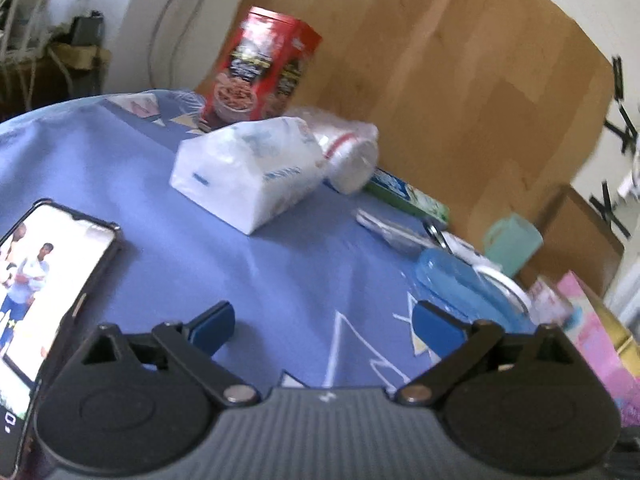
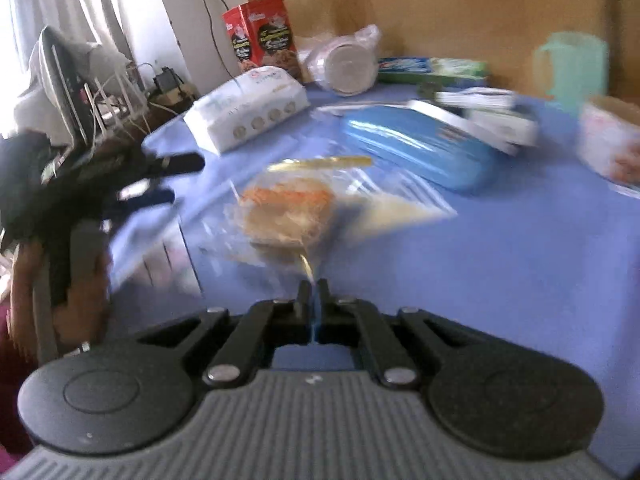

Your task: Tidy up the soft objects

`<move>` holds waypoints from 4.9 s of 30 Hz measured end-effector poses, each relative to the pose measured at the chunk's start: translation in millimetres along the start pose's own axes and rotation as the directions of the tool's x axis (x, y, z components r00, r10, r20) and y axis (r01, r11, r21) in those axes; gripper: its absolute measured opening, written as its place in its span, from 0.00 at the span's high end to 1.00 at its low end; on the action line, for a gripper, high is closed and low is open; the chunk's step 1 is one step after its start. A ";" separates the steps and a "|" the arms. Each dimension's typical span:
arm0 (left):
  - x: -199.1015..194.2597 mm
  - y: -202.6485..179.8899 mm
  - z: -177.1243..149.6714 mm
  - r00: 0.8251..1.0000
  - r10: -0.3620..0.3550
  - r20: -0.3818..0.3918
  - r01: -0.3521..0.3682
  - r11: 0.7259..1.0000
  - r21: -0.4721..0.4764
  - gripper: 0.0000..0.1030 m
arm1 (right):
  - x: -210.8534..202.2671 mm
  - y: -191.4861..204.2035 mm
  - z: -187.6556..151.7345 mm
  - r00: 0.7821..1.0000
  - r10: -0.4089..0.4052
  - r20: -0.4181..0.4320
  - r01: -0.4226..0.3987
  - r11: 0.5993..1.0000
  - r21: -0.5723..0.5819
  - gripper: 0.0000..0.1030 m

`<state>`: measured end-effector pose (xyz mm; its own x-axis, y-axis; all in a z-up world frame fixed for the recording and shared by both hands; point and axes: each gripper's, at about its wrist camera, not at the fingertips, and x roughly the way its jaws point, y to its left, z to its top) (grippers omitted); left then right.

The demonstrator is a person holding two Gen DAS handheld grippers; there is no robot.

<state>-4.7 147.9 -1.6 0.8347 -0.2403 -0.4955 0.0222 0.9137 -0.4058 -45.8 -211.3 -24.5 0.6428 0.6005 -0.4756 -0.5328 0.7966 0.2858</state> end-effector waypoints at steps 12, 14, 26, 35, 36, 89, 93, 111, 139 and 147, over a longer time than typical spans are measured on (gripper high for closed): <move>-6.6 -94.2 -17.7 0.981 -0.130 -0.141 0.157 0.966 0.205 0.04 | 0.0 22.0 -1.2 0.993 -0.005 0.121 0.033 0.973 -0.230 0.27; -0.5 -93.8 -17.0 0.976 -0.110 -0.187 0.145 0.972 0.183 0.04 | 22.9 28.9 7.7 0.995 -0.017 0.100 0.043 0.964 -0.264 0.27; 10.0 -131.5 -36.0 0.952 -0.167 -0.257 0.238 0.932 0.274 0.42 | 33.8 30.7 5.1 0.992 -0.036 0.120 0.066 0.964 -0.256 0.42; 10.1 -250.3 -31.0 0.908 -0.339 -0.246 0.418 0.780 0.467 0.42 | -45.3 -10.7 -11.3 0.873 -0.284 0.396 0.357 0.926 -0.124 0.42; 14.0 -267.0 -32.6 0.899 -0.356 -0.256 0.438 0.757 0.484 0.42 | -54.5 -21.1 -11.6 0.858 -0.314 0.406 0.378 0.922 -0.088 0.42; 45.6 -96.0 -10.4 0.997 -0.062 -0.054 0.072 0.974 0.213 0.19 | 66.7 -37.5 91.7 0.936 -0.263 0.235 0.306 0.936 -0.173 0.79; 46.4 -96.3 -10.5 0.996 -0.062 -0.058 0.073 0.974 0.214 0.19 | 43.7 -26.6 67.0 0.927 -0.280 0.251 0.338 0.912 -0.233 0.87; 19.2 -142.4 -34.6 0.920 -0.313 -0.236 0.369 0.896 0.249 0.09 | -35.5 -18.5 -38.0 0.969 -0.209 0.132 0.228 0.961 -0.157 0.45; 4.4 -286.5 -52.8 0.876 -0.331 -0.351 0.477 0.707 0.523 0.56 | -90.2 -38.1 -47.2 0.830 -0.363 0.424 0.428 0.901 -0.066 0.22; 33.1 -378.3 -55.5 0.856 -0.411 -0.313 0.513 0.602 0.612 0.49 | -113.0 -105.6 -25.2 0.708 -0.537 0.459 0.541 0.830 0.137 0.22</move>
<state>-16.0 -223.9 92.9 0.5335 -0.6837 -0.4979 0.7780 0.6276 -0.0282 -76.0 -365.1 -21.9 0.9936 0.0298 -0.1086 -0.0196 0.9954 0.0938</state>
